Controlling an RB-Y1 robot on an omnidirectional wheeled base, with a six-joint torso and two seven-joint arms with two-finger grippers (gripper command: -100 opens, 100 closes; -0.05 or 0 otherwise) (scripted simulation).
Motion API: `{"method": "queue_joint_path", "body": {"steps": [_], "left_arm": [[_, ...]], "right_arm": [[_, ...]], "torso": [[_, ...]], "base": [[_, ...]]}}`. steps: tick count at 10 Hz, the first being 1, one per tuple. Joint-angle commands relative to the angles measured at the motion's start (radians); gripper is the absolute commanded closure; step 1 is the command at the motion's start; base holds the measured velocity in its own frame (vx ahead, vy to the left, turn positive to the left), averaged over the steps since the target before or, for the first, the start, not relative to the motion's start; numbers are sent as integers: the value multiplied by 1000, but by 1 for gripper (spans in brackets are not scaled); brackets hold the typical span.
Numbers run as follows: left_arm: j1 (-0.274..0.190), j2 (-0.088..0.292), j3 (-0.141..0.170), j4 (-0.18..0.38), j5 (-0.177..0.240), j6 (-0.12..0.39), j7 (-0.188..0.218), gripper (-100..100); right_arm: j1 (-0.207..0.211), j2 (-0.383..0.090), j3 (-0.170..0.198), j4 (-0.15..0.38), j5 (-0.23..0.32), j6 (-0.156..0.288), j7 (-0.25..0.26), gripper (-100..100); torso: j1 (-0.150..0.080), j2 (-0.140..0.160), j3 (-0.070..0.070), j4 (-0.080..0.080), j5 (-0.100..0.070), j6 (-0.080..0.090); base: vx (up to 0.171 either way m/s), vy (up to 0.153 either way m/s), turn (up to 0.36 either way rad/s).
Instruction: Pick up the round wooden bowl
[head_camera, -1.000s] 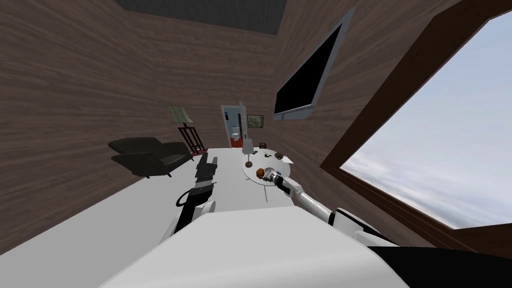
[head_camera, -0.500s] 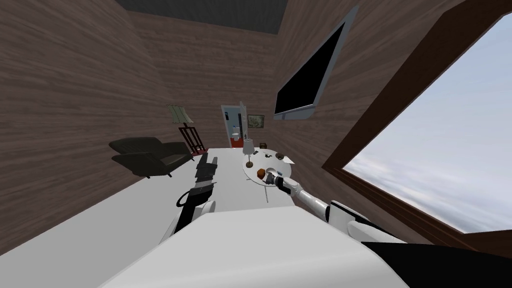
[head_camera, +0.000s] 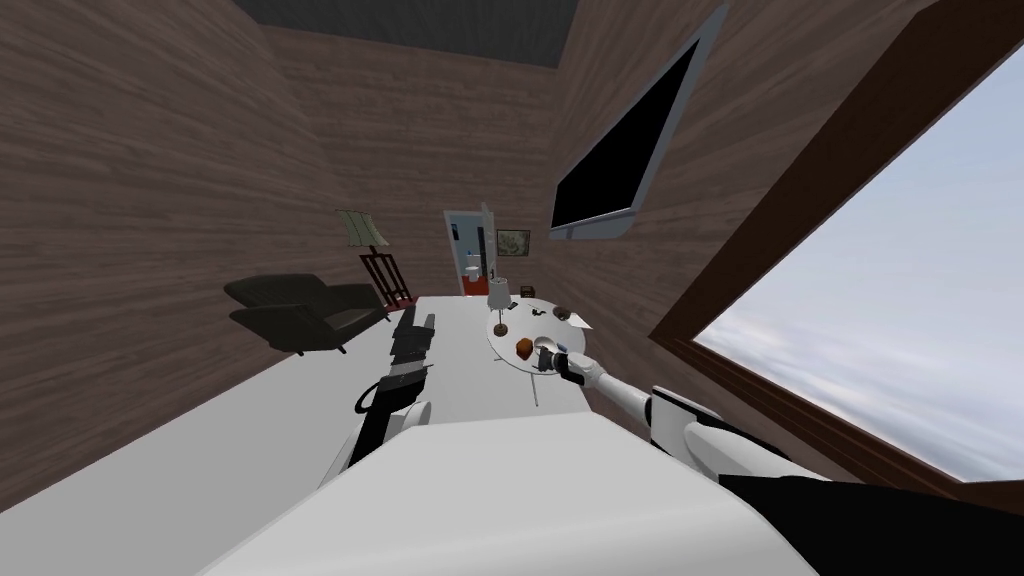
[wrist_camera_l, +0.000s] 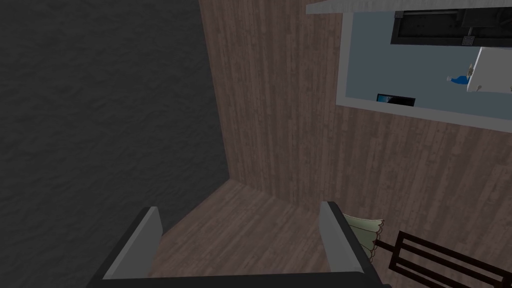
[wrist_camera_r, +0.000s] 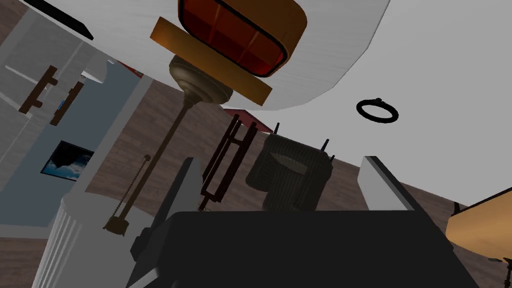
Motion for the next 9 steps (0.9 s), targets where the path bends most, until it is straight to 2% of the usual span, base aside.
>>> {"method": "queue_joint_path", "body": {"steps": [1, 2, 3, 4, 5, 7, 9], "left_arm": [[0, 0, 0, 0, 0, 0, 0, 0], [0, 0, 0, 0, 0, 0, 0, 0], [0, 0, 0, 0, 0, 0, 0, 0], [0, 0, 0, 0, 0, 0, 0, 0], [0, 0, 0, 0, 0, 0, 0, 0], [0, 0, 0, 0, 0, 0, 0, 0], [0, 0, 0, 0, 0, 0, 0, 0]], "right_arm": [[-10, -9, 20, 39, 19, 2, 11, -100], [-40, -21, 54, 89, 57, 4, 27, -100], [-40, -21, 61, 89, 57, 4, 27, -100], [-68, -33, 101, 137, 93, 5, 41, -100], [-93, -44, 134, 161, 125, 6, 54, -100], [-93, -44, 140, 182, 127, 6, 54, -100], [-135, -65, 206, 258, 188, 6, 74, -100]], "torso": [[0, 0, 0, 0, 0, 0], [0, 0, 0, 0, 0, 0], [0, 0, 0, 0, 0, 0], [0, 1, 0, 0, 0, 0], [0, 0, 0, 0, 0, 0], [0, 0, 0, 0, 0, 0], [-1, 1, 0, 0, 0, 0]], "base": [[13, 19, 17], [12, 25, 32], [10, 19, 16], [16, 21, 45], [32, 31, 62], [15, 18, 16], [23, 17, 91]]}}
